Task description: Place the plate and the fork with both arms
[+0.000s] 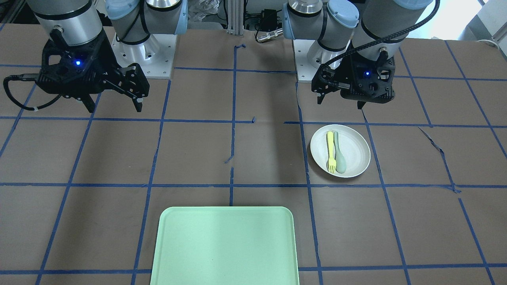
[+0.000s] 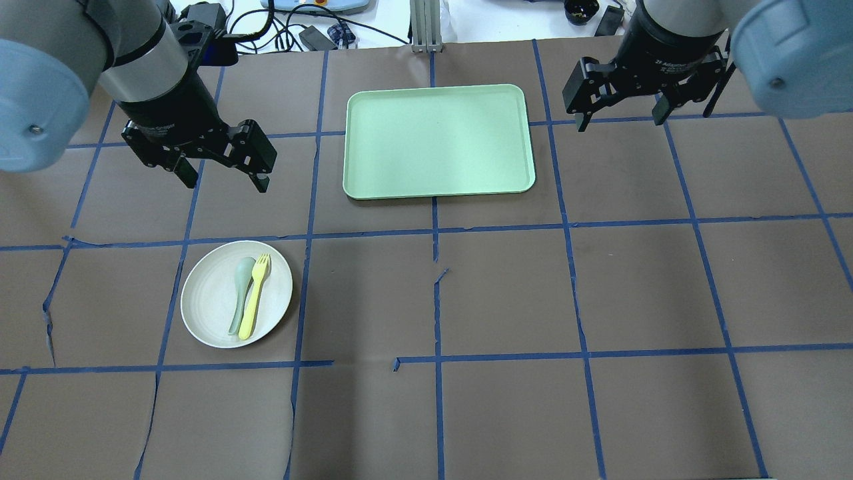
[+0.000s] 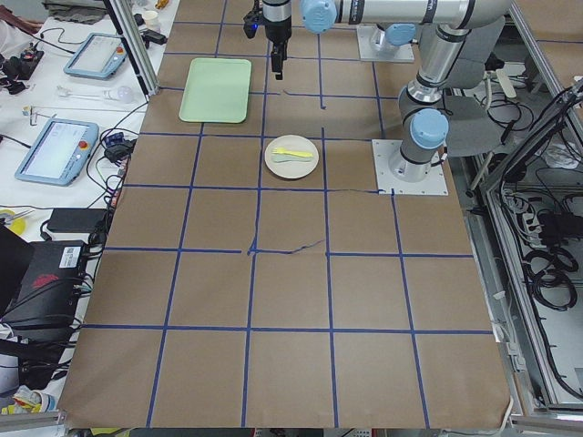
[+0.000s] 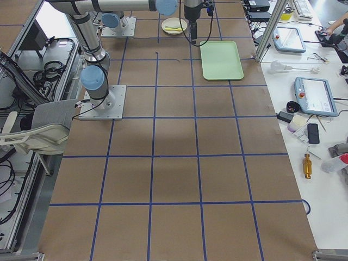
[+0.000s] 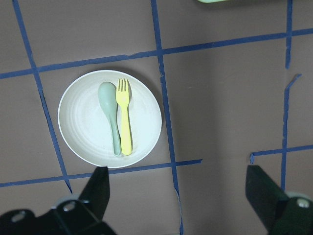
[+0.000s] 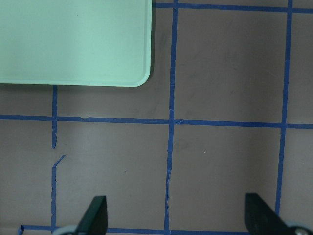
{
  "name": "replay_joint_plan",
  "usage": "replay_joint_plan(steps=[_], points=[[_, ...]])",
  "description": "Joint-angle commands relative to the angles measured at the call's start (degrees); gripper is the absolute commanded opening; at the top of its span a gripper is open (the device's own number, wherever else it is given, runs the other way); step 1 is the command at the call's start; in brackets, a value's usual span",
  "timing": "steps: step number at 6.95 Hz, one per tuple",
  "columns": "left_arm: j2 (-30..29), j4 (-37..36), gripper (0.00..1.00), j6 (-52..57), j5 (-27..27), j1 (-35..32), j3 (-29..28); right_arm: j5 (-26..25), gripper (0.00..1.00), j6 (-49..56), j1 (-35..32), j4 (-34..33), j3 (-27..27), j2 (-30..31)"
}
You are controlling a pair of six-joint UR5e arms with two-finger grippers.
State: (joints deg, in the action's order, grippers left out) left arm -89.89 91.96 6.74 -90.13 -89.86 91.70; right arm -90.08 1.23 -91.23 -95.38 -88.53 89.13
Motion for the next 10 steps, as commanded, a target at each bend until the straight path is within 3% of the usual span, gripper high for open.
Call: replay_joint_plan(steps=[1,10], points=[[0.1,-0.1,1.0,0.1,-0.1,0.1,0.1,0.2,1.0,0.0,0.0,-0.1,0.3,0.0],[0.5,-0.2,1.0,-1.8,0.0,2.7,0.1,0.3,1.0,0.0,0.0,-0.1,0.2,0.0]])
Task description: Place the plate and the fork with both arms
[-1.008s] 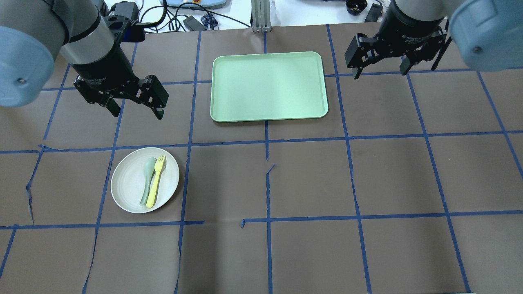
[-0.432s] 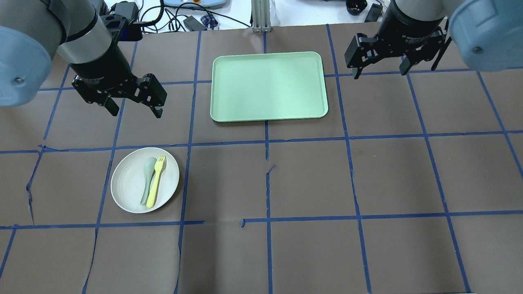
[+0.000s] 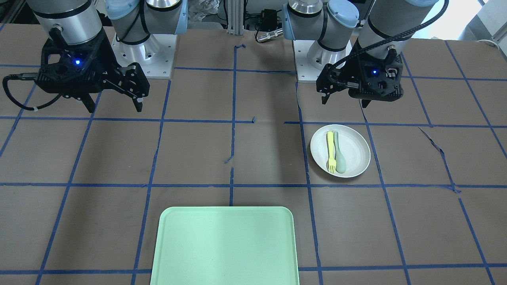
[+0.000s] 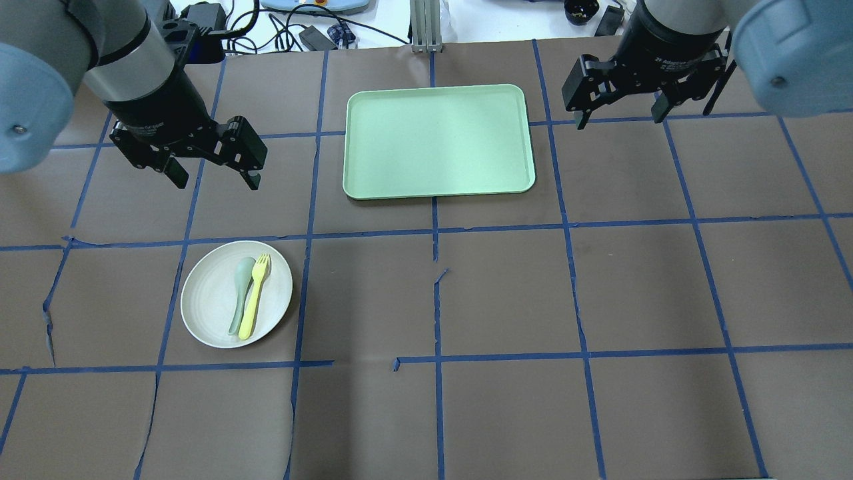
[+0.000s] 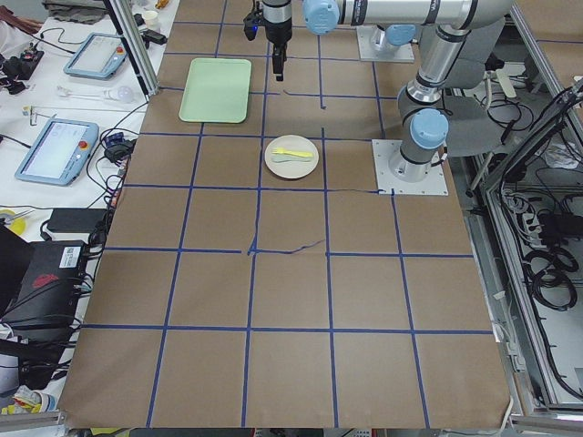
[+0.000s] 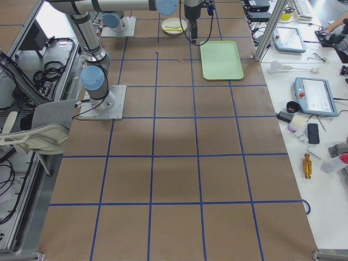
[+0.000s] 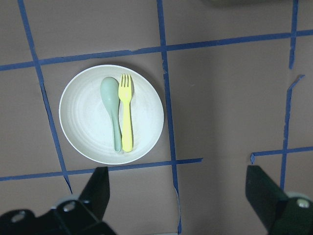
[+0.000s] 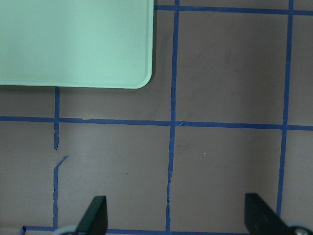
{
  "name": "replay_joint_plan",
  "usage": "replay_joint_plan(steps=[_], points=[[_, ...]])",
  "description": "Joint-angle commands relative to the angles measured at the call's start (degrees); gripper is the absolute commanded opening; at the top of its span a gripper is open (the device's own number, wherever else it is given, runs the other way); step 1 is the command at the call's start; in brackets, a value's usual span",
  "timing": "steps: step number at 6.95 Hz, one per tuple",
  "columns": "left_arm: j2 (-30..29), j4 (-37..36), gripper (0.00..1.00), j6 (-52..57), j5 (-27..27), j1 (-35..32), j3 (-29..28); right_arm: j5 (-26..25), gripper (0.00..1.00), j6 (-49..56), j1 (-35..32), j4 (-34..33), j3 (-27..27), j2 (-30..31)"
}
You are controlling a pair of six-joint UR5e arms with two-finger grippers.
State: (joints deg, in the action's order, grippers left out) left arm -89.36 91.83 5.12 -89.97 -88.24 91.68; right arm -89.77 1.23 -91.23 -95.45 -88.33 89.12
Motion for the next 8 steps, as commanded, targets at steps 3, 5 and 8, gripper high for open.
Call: replay_joint_plan(steps=[3,5,8], points=[[-0.9,-0.3,1.0,-0.1,-0.3,1.5,-0.7,-0.1,1.0,0.0,0.0,0.0,0.0,0.0],[-0.3,-0.4,1.0,-0.3,0.2,1.5,-1.2,-0.1,1.0,0.0,0.0,0.0,0.0,0.0],[-3.3,-1.0,1.0,-0.8,-0.2,7.9,1.5,-0.1,1.0,0.0,0.0,0.0,0.0,0.0]])
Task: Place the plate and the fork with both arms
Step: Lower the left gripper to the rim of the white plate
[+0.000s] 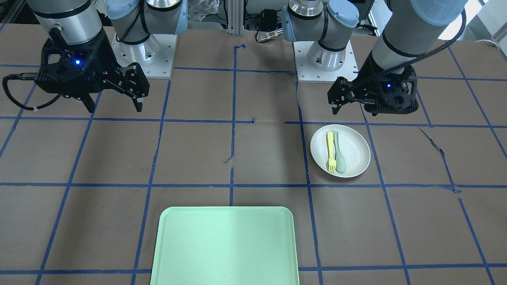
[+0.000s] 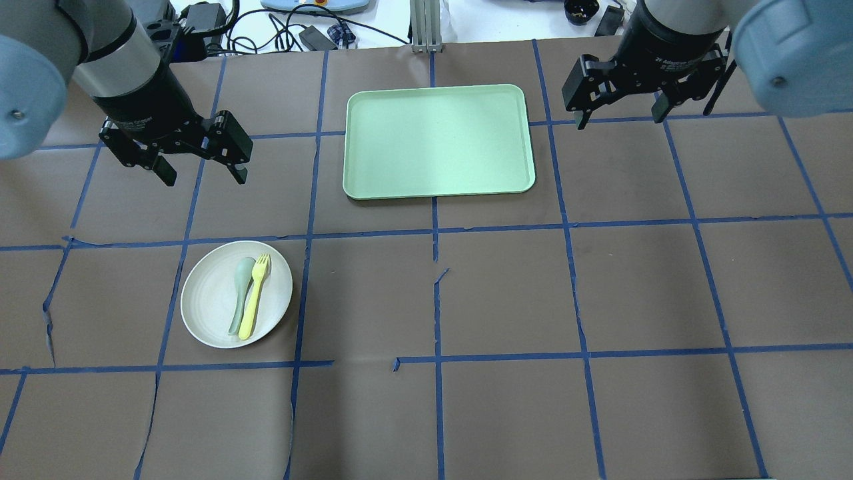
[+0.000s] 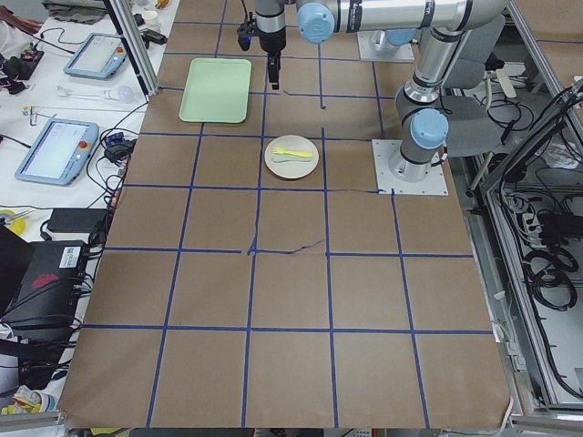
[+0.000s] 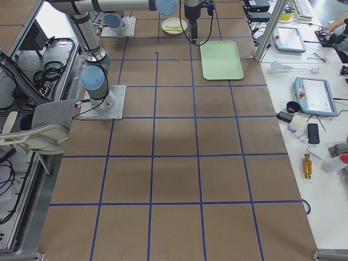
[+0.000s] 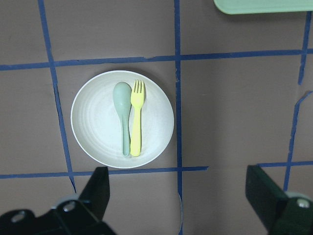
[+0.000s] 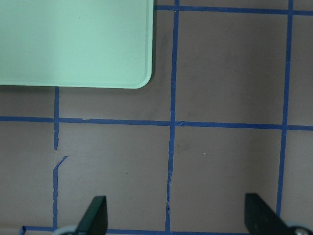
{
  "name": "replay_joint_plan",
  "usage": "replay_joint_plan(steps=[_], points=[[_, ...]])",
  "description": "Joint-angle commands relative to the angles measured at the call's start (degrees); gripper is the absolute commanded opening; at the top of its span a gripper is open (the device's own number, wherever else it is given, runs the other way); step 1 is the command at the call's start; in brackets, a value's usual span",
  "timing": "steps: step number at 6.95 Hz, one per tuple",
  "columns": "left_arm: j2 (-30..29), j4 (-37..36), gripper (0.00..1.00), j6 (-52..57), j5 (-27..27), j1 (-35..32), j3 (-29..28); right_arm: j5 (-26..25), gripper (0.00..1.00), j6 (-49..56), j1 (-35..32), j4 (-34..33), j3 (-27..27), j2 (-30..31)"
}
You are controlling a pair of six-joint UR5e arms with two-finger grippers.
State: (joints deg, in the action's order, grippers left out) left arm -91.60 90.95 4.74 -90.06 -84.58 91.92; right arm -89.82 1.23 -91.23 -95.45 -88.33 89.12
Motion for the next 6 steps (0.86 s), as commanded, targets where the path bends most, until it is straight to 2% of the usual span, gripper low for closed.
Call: replay_joint_plan(steps=[1,2,3,4,5,6], points=[[-1.2,-0.2,1.0,0.6,0.6,9.6,2.4,0.0,1.0,0.0,0.0,0.0,0.0,0.0],[-1.6,-1.1,1.0,5.3,0.9,13.4,3.1,0.0,1.0,-0.1,0.0,0.0,0.0,0.0],[-3.1,-5.0,1.0,11.7,1.7,15.6,4.6,0.0,1.0,-0.1,0.0,0.0,0.1,0.0],[-4.3,-5.9,1.0,12.5,1.7,18.5,7.3,0.0,1.0,0.0,0.0,0.0,0.1,0.0],[-6.2,-10.8,0.94,14.9,3.3,21.7,10.7,0.0,1.0,-0.1,0.0,0.0,0.1,0.0],[-8.2,-15.1,0.94,18.7,5.1,24.1,14.8,0.0,1.0,-0.1,0.0,0.0,0.1,0.0]])
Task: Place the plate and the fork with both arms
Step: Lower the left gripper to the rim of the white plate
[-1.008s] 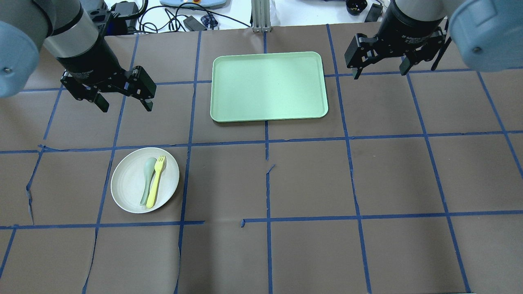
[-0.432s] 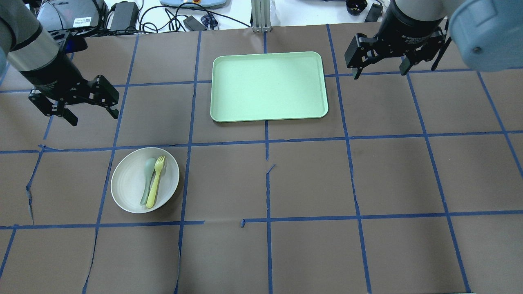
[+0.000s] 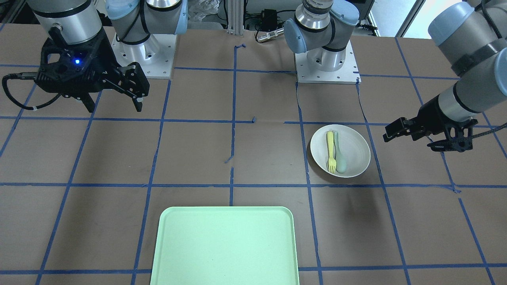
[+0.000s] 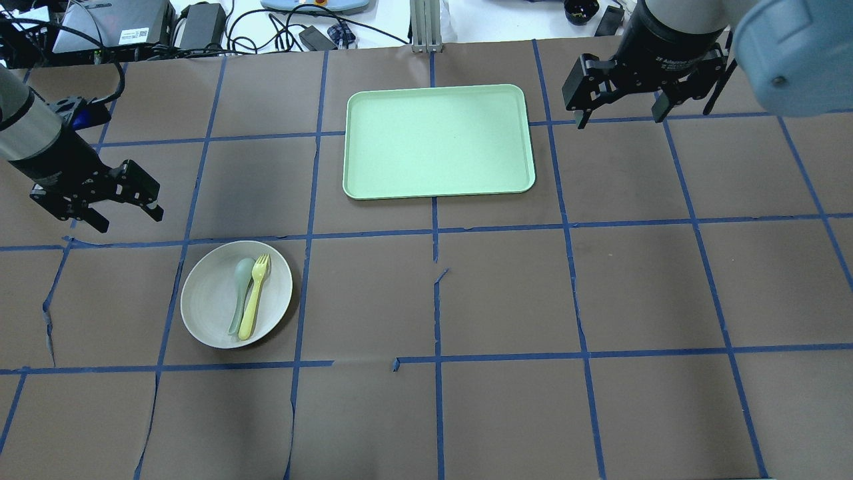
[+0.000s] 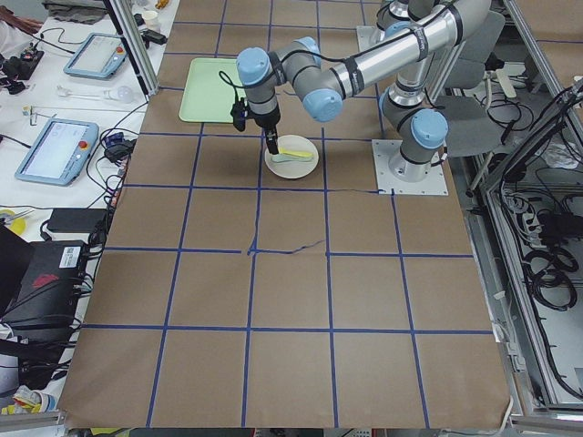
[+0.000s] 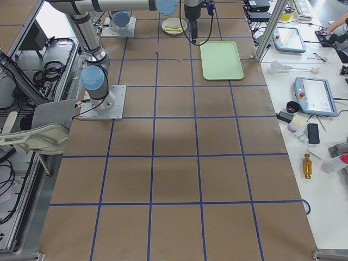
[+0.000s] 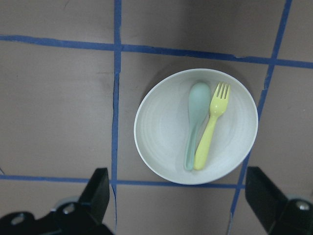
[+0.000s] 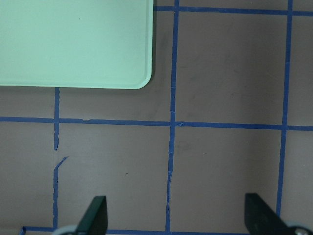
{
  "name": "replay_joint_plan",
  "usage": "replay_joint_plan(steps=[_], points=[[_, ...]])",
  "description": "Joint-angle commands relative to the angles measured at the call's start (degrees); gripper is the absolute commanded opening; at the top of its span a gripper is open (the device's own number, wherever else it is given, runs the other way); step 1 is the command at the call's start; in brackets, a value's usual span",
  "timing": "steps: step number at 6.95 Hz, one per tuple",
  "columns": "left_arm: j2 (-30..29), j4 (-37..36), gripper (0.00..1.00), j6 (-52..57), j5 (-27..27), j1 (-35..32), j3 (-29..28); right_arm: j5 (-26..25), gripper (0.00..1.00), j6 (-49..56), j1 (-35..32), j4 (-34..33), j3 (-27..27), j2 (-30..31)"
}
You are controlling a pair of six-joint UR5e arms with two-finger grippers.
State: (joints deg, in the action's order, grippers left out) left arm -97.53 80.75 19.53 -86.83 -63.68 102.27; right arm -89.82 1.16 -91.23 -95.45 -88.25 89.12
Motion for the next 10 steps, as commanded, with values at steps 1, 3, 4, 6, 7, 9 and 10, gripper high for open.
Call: replay_joint_plan(steps=[1,3,4,6,7,9,10], points=[[-4.1,-10.1,0.94,6.3,2.3,4.5,8.8,0.0,1.0,0.0,0.0,0.0,-0.1,0.0],[-7.6,-15.4,0.77,7.1,3.0,4.7,12.1,-0.1,1.0,0.0,0.0,0.1,-0.1,0.1],[-8.1,-14.6,0.75,7.1,7.0,4.7,12.4,-0.1,1.0,0.0,0.0,0.1,-0.1,0.0],[-9.3,-14.6,0.75,6.7,7.5,4.7,13.8,-0.1,1.0,0.0,-0.1,0.3,-0.1,0.2],[-9.8,-14.7,0.75,6.7,7.3,4.7,13.8,-0.1,1.0,0.0,-0.1,0.2,-0.2,0.1],[-10.0,-14.6,0.7,6.2,7.2,4.7,13.8,-0.1,1.0,0.0,0.0,0.2,-0.1,0.1],[-10.2,-14.6,0.33,6.4,7.2,4.7,13.7,-0.1,1.0,0.0,-0.1,0.1,-0.2,0.1]])
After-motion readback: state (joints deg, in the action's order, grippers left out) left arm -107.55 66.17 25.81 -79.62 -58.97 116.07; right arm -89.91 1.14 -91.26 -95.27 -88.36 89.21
